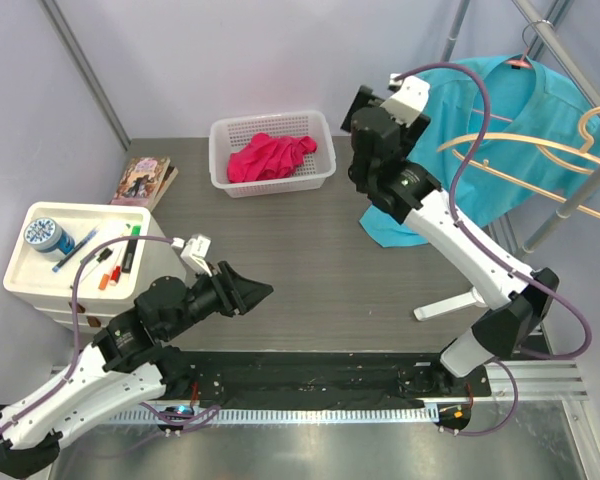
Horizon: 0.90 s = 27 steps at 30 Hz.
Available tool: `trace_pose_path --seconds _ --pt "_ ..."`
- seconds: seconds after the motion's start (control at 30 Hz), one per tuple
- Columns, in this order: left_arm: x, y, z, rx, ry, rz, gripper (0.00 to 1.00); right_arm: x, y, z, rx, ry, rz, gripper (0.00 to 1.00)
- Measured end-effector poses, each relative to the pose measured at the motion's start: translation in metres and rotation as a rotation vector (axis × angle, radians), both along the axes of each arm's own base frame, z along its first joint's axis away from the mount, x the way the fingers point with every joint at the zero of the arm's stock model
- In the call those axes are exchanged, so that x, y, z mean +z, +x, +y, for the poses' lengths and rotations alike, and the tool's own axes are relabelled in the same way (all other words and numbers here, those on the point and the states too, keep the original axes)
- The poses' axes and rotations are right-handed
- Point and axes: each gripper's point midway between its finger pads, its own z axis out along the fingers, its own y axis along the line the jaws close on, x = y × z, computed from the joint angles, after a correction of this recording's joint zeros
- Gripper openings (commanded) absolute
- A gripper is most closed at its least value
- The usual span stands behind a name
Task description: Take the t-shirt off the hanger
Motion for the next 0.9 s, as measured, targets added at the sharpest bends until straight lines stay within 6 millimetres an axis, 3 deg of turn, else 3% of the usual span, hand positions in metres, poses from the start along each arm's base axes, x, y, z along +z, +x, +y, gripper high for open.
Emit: trace_pose_path --seconds 0.13,0.2,0.3,0.47,0.67,0.9 --pt "-0.002 0.0 -0.003 -0.006 -0.001 0.023 0.54 0.038 0.028 -0.044 -0.265 0.061 -0.137 0.89" --pt "-0.004 0.0 -0.006 -0.013 0.006 0.037 0.54 0.049 0.041 -0.055 -0.356 0.066 -0.182 0.89" --pt "-0.007 0.0 -0.011 -0.019 0.012 0.063 0.54 0.058 0.062 -0.065 -0.482 0.043 -0.228 0.89" --pt "-0.01 0.004 -0.018 -0.029 0.038 0.091 0.53 0.054 0.092 -0.073 -0.633 0.038 -0.253 0.9" --pt "-0.014 0.006 -0.027 -0.044 0.063 0.116 0.53 0.043 0.101 -0.094 -0.716 0.025 -0.227 0.89" --pt "-0.03 0.009 -0.035 -0.055 0.109 0.156 0.53 0.058 0.101 -0.132 -0.767 0.053 -0.251 0.89"
